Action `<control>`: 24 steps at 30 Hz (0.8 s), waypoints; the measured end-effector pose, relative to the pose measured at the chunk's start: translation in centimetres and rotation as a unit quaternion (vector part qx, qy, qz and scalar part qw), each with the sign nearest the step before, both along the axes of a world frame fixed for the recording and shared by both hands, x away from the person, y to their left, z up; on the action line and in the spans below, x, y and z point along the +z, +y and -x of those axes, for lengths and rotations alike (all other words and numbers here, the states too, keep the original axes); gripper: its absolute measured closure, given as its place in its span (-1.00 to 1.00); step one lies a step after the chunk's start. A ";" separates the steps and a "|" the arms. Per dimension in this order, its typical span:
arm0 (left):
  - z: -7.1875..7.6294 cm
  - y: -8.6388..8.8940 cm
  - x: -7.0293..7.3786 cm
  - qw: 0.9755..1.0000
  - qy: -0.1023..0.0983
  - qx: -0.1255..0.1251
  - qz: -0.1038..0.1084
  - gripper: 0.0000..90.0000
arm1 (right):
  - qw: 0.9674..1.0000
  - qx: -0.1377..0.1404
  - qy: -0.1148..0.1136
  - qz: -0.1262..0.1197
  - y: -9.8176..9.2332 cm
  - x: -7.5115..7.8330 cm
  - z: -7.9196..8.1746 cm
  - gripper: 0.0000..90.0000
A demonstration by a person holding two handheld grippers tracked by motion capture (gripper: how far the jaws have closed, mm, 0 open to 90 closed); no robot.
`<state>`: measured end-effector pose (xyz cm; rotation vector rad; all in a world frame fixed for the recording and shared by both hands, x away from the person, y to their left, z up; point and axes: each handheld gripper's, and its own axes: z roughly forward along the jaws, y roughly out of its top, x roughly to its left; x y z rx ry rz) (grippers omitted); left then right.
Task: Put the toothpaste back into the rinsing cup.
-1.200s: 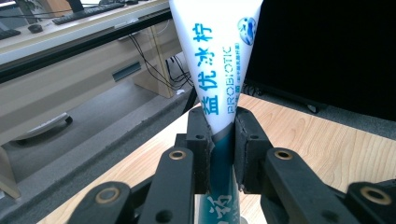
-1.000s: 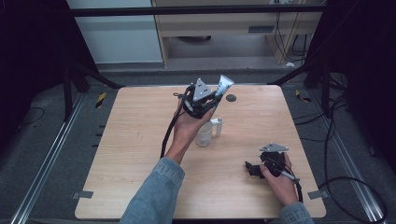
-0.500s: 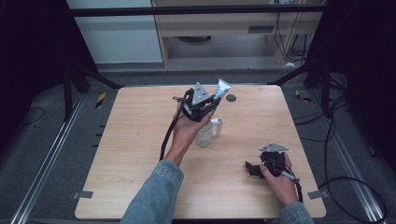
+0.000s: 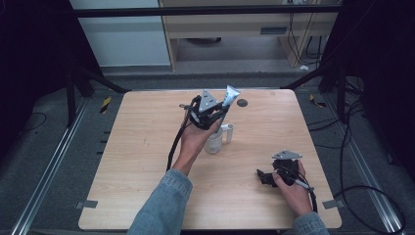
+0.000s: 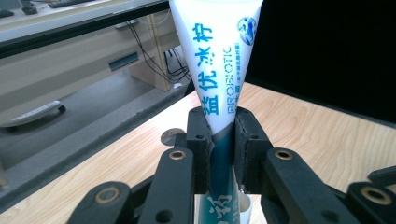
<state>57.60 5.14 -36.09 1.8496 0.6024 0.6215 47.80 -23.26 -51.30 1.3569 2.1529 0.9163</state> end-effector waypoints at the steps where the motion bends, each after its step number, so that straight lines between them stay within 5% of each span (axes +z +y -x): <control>1: -0.1 0.0 -0.1 1.000 0.000 0.000 -0.002 0.73 | 1.000 0.000 0.000 0.000 0.0 0.0 0.0 -0.99; 24: 0.0 0.1 -2.5 1.000 0.013 -0.005 -0.007 0.73 | 1.000 0.000 0.001 -0.001 0.0 0.0 0.0 -0.99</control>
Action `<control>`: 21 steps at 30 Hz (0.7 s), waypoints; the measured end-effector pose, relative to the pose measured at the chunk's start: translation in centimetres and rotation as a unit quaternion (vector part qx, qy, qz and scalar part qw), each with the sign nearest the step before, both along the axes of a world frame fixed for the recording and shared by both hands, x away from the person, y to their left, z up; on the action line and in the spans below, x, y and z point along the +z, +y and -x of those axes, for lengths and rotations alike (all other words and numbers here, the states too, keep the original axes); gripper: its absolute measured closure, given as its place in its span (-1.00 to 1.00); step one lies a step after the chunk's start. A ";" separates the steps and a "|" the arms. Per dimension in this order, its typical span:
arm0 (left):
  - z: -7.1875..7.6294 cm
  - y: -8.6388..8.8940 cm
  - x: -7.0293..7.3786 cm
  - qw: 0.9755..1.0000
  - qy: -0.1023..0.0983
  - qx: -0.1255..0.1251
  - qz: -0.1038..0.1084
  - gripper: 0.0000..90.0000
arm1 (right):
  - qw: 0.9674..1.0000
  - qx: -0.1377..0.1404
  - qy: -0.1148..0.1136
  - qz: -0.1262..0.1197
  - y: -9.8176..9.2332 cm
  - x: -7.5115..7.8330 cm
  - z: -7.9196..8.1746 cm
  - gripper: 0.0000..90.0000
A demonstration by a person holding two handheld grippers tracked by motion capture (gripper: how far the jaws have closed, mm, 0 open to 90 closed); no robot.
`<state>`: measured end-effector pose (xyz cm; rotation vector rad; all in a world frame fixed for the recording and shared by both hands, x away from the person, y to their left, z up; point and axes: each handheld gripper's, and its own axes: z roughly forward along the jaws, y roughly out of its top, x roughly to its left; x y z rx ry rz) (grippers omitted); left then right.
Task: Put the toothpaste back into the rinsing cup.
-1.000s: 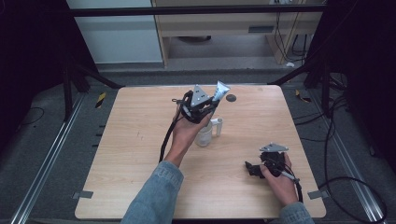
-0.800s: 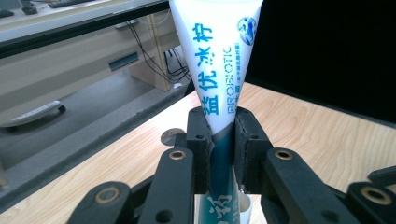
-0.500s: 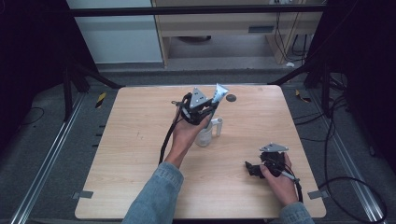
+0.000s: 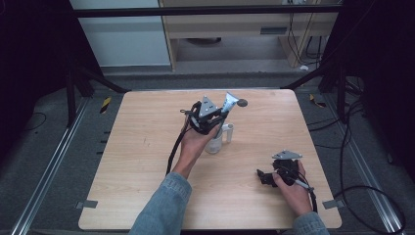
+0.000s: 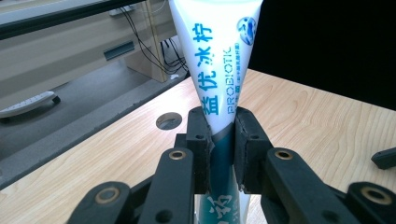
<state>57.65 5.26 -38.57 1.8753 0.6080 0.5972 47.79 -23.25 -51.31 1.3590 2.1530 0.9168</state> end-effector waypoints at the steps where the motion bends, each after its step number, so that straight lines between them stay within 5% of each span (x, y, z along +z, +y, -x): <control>1: 0.0 0.0 0.0 1.000 0.000 0.000 0.000 0.73 | 1.000 -0.002 0.002 -0.002 0.0 0.0 0.0 -0.99; 21: 0.0 0.6 -1.8 1.000 0.017 0.002 0.004 0.73 | 1.000 -0.002 0.002 -0.002 0.0 0.0 0.0 -0.99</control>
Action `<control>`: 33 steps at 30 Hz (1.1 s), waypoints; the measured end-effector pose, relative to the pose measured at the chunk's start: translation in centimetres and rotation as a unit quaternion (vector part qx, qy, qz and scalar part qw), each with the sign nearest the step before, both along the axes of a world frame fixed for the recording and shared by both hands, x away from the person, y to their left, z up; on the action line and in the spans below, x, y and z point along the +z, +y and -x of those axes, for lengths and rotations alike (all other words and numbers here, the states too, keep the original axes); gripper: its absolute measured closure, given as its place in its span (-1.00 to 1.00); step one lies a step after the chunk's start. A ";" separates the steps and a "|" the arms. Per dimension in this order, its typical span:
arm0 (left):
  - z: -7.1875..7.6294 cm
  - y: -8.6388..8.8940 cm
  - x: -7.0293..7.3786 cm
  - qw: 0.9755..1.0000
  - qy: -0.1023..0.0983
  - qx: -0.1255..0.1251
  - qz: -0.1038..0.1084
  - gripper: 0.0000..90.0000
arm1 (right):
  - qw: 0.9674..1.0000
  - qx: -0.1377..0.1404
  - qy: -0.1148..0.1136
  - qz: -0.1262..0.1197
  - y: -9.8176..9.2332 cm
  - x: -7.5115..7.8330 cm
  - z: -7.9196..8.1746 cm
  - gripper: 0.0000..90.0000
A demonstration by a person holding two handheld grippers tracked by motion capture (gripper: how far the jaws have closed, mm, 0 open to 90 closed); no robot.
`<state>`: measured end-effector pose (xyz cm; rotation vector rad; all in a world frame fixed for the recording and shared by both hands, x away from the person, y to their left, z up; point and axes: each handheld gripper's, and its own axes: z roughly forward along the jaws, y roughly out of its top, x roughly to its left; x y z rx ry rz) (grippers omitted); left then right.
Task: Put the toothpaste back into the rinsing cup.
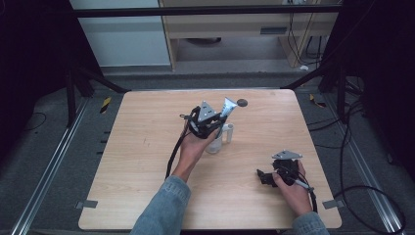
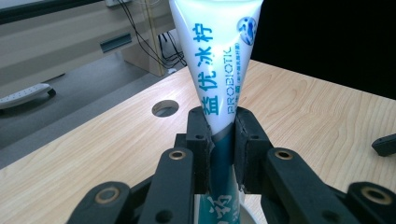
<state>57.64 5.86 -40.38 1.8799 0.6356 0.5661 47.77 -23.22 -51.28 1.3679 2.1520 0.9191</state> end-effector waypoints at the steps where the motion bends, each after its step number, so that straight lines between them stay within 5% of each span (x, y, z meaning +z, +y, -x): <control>1: 0.0 0.0 0.0 1.000 0.000 0.000 0.000 0.73 | 1.000 0.000 0.000 0.000 0.0 0.0 0.0 -0.99; 33: 0.2 0.7 -1.6 1.000 0.011 0.006 0.006 0.73 | 1.000 -0.001 0.001 0.000 0.0 0.0 0.0 -0.99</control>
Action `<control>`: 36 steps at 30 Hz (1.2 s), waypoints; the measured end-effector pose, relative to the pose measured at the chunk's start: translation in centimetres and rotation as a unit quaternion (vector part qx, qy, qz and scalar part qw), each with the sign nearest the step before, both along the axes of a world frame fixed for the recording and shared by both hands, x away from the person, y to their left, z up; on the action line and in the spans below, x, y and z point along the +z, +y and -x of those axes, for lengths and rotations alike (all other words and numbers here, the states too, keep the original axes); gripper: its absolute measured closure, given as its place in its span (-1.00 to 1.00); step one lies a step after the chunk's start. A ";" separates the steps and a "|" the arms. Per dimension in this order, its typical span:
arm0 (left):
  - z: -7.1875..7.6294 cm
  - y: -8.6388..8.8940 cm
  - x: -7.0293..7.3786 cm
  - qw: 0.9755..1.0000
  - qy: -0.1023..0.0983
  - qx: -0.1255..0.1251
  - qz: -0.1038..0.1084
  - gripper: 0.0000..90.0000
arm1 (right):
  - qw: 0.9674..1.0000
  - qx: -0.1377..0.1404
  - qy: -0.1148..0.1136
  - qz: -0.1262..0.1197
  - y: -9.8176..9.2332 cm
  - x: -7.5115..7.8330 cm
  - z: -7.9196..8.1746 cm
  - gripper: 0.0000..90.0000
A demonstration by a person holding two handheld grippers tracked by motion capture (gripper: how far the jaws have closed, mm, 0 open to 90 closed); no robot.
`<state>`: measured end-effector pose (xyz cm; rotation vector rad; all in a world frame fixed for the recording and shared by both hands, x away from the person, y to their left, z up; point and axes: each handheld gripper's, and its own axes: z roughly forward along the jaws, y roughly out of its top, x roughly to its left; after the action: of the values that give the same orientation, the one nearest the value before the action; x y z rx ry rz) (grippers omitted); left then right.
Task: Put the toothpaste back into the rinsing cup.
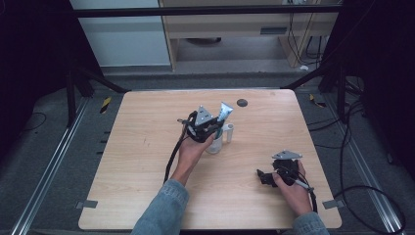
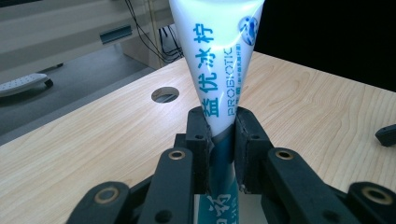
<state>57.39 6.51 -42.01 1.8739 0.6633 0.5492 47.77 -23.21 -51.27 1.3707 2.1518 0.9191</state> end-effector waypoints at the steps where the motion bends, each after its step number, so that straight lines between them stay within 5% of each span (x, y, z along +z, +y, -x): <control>1: 0.0 0.0 0.0 1.000 0.000 0.000 0.000 0.73 | 1.000 0.000 0.000 0.000 0.0 0.0 0.0 -0.99; 36: 0.3 0.3 0.0 0.999 0.021 0.012 -0.024 0.70 | 1.000 0.000 0.000 0.000 0.0 0.0 0.0 -0.99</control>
<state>57.14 6.77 -42.01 1.9279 0.7061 0.5471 47.77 -23.21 -51.27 1.3702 2.1520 0.9188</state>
